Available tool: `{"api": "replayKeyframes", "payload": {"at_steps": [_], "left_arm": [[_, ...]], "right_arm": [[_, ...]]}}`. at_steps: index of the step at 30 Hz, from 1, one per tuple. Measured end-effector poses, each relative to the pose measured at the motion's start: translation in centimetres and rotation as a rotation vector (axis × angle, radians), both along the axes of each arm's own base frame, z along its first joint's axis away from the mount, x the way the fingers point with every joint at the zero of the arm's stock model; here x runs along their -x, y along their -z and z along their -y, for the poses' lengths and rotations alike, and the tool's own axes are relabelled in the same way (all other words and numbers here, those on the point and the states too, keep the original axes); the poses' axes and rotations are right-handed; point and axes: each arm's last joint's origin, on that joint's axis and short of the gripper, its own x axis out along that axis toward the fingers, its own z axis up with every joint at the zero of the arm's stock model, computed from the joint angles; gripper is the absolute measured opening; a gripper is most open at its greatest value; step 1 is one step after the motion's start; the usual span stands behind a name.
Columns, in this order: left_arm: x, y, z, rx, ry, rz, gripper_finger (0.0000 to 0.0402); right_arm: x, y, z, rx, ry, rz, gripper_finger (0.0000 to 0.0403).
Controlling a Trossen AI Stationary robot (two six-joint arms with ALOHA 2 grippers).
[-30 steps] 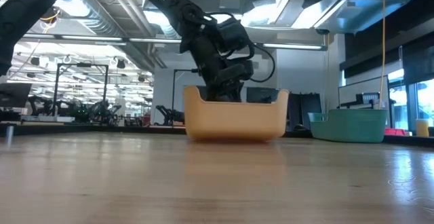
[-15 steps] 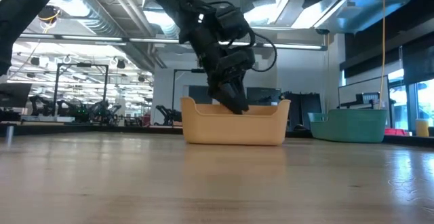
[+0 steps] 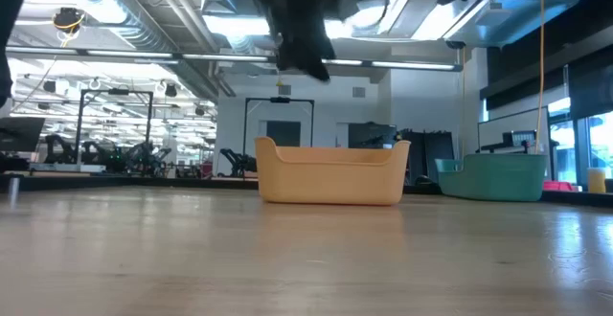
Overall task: Sort & place blocks by color
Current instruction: Put the red game piece into the gray bin
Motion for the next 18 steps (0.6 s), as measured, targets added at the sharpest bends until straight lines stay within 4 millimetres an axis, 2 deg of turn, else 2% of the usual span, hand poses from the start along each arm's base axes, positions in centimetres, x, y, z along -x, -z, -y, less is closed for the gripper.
{"api": "replayKeyframes", "payload": {"at_steps": [6, 9, 14, 18], "left_arm": [[1.1, -2.4, 5.3, -0.015, -0.057, 0.048, 0.0206], [1.5, -2.7, 7.4, -0.016, -0.124, 0.050, 0.0206], [2.0, -2.8, 10.7, -0.020, -0.152, 0.060, 0.0206], [2.4, -2.8, 12.6, -0.023, -0.118, 0.059, 0.0206]], "right_arm": [[0.4, 0.3, -1.6, -0.060, -0.308, -0.022, 0.0159], [0.2, 0.3, -2.7, -0.066, -0.414, -0.009, 0.0159], [-0.7, 0.5, -3.7, -0.073, -0.456, -0.012, 0.0159], [-2.3, 1.4, -3.9, -0.137, -0.392, -0.053, 0.0159]]}}
